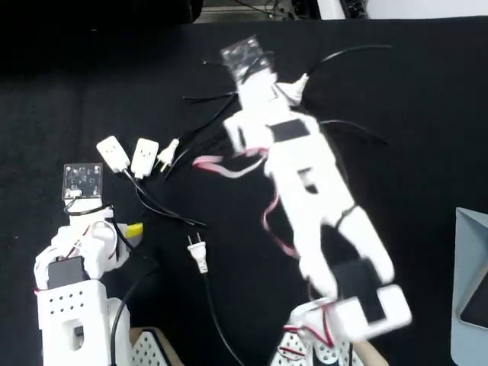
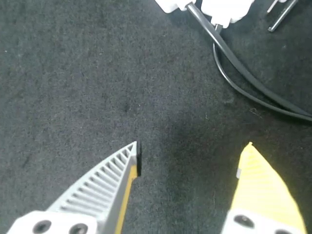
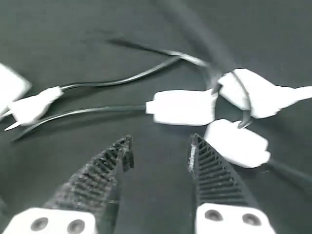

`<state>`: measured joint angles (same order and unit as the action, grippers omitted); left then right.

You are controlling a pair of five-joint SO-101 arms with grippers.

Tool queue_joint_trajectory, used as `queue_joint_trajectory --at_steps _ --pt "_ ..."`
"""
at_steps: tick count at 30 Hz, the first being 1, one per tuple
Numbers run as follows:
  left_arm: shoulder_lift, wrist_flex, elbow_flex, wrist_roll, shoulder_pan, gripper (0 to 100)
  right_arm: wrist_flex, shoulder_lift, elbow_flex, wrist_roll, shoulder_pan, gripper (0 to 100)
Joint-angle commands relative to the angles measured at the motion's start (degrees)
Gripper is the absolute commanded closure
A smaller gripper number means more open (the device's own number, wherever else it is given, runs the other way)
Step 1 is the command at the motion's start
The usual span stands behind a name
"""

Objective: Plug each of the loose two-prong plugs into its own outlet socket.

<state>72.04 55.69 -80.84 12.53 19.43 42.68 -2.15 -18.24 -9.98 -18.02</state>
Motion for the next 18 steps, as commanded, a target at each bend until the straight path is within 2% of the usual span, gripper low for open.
queue_joint_trajectory --at_steps 1,7,13,18 --pt "0.6 -0.2 1.9 -3.1 3.9 68 0.5 -10.9 -7.6 5.1 -6.4 81.9" --pt "0.6 -1.9 2.5 -4.7 8.7 68 0.3 -9.9 -9.5 17.7 -12.7 81.9" --pt "0.6 -2.2 2.5 -6.7 9.3 68 -2.9 3.0 0.6 26.1 -14.9 81.9" --pt "0.6 -2.2 2.5 -6.7 9.3 68 -2.8 17.3 13.3 30.2 -16.3 81.9"
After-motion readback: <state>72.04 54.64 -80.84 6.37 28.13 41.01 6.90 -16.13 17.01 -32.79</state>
